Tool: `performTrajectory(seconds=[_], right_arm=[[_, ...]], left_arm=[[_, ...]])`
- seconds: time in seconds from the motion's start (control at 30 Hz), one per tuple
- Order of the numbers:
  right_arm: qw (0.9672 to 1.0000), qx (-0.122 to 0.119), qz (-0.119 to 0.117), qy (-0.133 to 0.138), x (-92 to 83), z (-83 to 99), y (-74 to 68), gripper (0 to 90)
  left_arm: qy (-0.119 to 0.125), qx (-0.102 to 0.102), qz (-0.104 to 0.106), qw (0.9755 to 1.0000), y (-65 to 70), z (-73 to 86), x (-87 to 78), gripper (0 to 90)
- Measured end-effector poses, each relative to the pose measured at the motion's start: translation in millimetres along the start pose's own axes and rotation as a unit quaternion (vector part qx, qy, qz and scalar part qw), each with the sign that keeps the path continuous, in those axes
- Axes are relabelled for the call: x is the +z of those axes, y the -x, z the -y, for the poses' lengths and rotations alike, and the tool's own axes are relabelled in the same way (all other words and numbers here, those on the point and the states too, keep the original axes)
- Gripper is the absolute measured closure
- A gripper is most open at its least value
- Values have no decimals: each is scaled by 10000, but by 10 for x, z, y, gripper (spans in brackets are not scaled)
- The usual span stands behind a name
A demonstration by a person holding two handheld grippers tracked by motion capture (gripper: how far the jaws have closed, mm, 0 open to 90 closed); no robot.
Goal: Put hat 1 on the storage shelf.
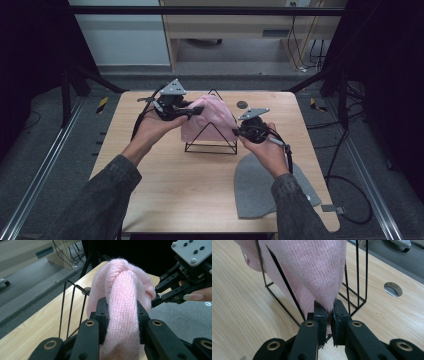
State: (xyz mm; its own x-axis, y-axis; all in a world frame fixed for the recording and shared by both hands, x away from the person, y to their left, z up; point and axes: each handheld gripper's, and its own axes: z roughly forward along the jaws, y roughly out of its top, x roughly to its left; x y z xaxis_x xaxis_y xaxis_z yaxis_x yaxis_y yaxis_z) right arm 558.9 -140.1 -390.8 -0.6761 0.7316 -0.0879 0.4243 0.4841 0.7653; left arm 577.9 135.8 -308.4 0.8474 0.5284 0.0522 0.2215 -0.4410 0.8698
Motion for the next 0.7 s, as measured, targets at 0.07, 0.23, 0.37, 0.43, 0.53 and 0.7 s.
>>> performTrajectory(seconds=[0.07,0.23,0.37,0.43,0.53,0.7], right_arm=[[10000,-2,-4,-25,8,9,1,840],[10000,-24,17,-86,41,28,4,840],[9999,4,10,-125,78,59,10,840],[9999,19,16,-132,88,69,10,840],[9999,26,5,-157,120,101,10,840],[9998,88,-13,-187,166,141,12,839]], left_arm=[[-4,-39,28,10000,16,11,19,721],[-5,-101,55,9999,13,48,61,719],[-37,-116,59,9999,12,91,92,717],[-49,-126,69,9999,12,102,101,717],[-76,-126,67,9999,16,124,122,715],[-119,-99,41,9999,24,142,160,712]])
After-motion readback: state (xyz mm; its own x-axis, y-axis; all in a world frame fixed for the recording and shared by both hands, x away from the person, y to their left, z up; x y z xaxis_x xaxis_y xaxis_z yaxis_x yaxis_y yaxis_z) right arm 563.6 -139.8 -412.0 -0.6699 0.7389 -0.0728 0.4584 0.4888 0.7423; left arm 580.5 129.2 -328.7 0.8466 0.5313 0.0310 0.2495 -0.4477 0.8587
